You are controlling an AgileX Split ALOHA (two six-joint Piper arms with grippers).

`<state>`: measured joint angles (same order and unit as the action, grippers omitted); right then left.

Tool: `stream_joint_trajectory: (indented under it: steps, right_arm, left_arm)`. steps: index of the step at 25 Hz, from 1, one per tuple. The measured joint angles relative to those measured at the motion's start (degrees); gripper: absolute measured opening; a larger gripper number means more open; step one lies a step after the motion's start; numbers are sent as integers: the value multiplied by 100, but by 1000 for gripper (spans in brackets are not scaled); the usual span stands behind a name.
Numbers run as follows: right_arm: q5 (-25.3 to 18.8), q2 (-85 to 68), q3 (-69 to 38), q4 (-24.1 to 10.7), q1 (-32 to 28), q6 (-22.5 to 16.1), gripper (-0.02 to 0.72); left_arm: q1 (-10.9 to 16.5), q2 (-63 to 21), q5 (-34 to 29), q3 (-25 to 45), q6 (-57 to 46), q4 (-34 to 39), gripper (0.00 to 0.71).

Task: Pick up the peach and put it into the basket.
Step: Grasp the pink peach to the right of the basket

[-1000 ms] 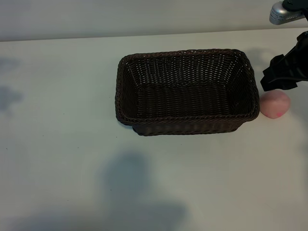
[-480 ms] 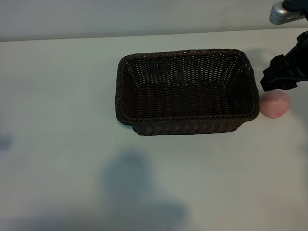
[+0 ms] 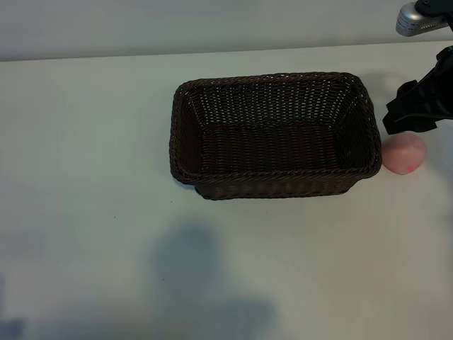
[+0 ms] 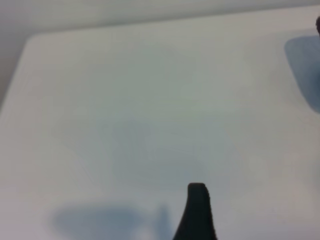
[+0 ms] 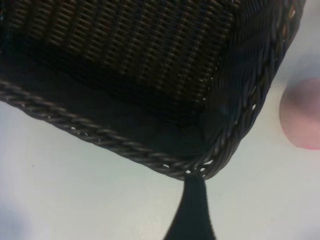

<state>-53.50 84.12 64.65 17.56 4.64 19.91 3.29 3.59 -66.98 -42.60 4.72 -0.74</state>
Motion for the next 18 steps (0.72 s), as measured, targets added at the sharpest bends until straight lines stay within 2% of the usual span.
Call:
stream_joint_trajectory:
  steps: [3, 11, 18]
  right_arm:
    - [0, 0, 0, 0, 0, 0, 594]
    - [-9, 0, 0, 0, 0, 0, 594]
    - [108, 13, 0, 25, 0, 0, 594]
  left_arm:
    - [0, -382, 8, 478, -336, 0, 598]
    - [0, -407, 339, 1226, -584, 0, 598]
    - [0, -412, 395, 1396, -665, -12, 570]
